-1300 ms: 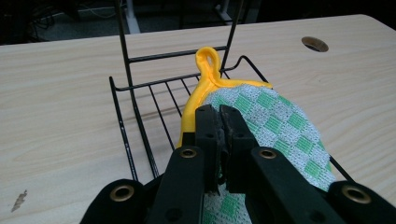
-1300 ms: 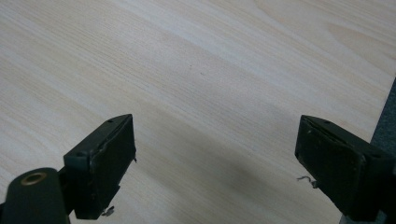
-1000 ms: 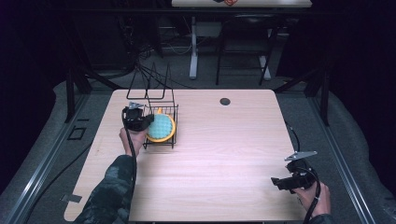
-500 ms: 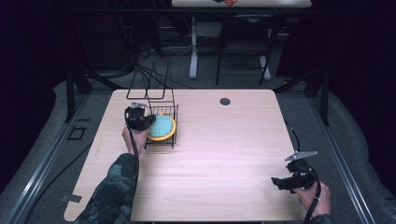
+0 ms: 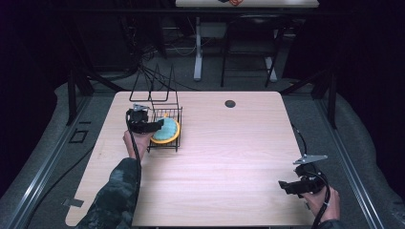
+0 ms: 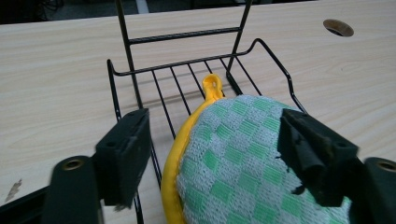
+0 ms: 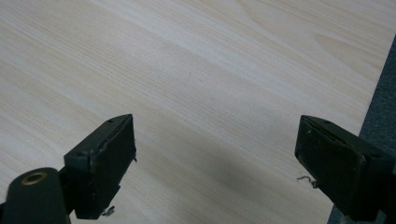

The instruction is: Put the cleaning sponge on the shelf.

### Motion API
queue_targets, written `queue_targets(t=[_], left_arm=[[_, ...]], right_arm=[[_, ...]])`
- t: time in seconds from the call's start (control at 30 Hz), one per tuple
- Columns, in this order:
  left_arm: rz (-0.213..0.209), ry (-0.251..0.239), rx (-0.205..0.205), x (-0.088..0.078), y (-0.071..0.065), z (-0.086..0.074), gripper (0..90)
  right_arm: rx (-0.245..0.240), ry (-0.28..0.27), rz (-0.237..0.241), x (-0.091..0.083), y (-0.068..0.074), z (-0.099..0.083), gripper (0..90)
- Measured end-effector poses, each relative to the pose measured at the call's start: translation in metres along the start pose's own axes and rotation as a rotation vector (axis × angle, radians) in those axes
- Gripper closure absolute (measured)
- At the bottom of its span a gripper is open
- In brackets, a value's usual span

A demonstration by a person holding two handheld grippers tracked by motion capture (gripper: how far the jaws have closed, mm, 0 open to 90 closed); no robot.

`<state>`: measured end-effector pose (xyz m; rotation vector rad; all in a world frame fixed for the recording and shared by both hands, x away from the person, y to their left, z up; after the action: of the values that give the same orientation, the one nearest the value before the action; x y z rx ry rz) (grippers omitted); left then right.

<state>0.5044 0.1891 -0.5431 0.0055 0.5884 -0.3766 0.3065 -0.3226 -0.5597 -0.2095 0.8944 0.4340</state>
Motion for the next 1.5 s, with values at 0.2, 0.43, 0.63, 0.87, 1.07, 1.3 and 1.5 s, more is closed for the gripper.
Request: queue_targets(t=[0.2,0.43,0.63,0.87,1.07,1.3,1.5], left_arm=[[0.016,-0.026,-0.001,-0.015,-0.003,0.003,16.5],[0.023,-0.018,0.003,-0.032,-0.003,0.0,9.5],[0.035,-0.004,0.005,-0.044,-0.002,-0.003,3.4],[0.019,0.034,0.023,-0.063,-0.007,-0.009,0.0],[0.008,0.046,0.043,-0.084,-0.012,-0.015,0.0],[-0.009,0.076,0.09,-0.105,-0.019,-0.021,0.0],[-0.017,0.085,0.109,-0.12,-0.026,-0.029,0.0]], right_arm=[[0.0,0.001,-0.004,0.0,0.0,0.002,11.9],[-0.008,-0.013,-0.009,-0.003,0.002,0.003,11.9],[-0.006,-0.011,-0.001,-0.003,0.003,0.003,11.9],[-0.011,-0.022,-0.01,-0.006,0.003,0.003,11.3],[-0.015,-0.033,-0.017,-0.007,0.003,0.003,10.0],[-0.02,-0.042,-0.027,-0.007,0.005,0.004,9.1],[-0.019,-0.025,-0.024,-0.007,0.004,0.002,8.9]])
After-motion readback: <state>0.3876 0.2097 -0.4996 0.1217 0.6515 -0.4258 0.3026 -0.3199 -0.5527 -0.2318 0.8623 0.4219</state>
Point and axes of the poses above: each handheld gripper's, and its own axes: x roughly forward along the jaws, z roughly out of its top, y roughly to its left, the point moved 4 cm from there along x, roughly forward along the jaws, and after that the axes turned 4 degrees about -y, right-handed, at the moved point
